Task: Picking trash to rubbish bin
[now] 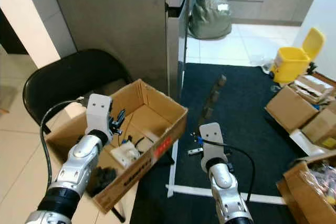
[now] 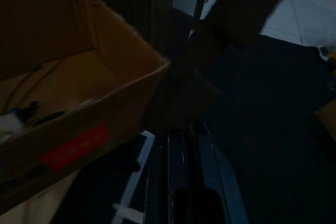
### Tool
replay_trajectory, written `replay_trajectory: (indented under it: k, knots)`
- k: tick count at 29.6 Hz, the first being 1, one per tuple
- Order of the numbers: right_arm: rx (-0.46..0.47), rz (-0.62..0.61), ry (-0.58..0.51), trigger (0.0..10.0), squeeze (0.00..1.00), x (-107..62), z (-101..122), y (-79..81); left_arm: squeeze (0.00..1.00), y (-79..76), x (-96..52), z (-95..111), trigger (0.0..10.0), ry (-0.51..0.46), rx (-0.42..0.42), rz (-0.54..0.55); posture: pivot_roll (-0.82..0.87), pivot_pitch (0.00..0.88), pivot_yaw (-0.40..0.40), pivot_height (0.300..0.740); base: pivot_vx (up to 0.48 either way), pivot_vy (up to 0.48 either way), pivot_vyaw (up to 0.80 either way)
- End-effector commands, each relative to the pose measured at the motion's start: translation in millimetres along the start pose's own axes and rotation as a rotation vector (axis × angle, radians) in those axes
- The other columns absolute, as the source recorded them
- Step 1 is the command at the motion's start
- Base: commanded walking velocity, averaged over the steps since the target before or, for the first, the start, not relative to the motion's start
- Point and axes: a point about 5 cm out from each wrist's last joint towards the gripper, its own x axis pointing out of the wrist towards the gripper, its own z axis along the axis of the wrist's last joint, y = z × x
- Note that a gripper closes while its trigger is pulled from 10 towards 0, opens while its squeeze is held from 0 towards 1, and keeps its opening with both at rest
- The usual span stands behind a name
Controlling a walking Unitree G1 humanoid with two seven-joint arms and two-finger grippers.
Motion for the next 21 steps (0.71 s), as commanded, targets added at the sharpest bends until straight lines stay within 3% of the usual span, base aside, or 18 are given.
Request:
replay_trajectory:
  k: [1, 3, 18, 21]
  knots:
    - [-0.002, -0.001, -0.001, 10.0, 0.0, 0.0, 0, 0.9, 0.0, 2.0, -2.0, -3, 10.0, 0.011, 0.006, 0.012, -0.02, 0.077, 0.038, 0.74, 0.36, 0.0, 0.0]
    - [-0.003, -0.001, -0.001, 10.0, 0.0, 0.0, 0, 0.8, 0.0, 2.1, -2.0, -3, 10.0, 0.01, 0.005, 0.016, -0.02, 0.077, 0.038, 0.74, 0.36, 0.0, 0.0]
    - [-0.078, 0.024, -0.014, 10.0, 0.0, 10.2, 7, -6.1, 0.0, 1.8, -1.8, -3, 10.0, 0.007, 0.026, 0.02, -0.02, 0.082, 0.036, 0.74, 0.0, 0.0, 0.0]
    - [-0.094, 0.028, -0.013, 10.0, 0.0, 10.7, 7, -6.5, 0.0, 1.1, -2.1, -3, 10.0, 0.008, 0.027, 0.018, -0.02, 0.083, 0.035, 0.74, 0.0, 0.0, 0.8]
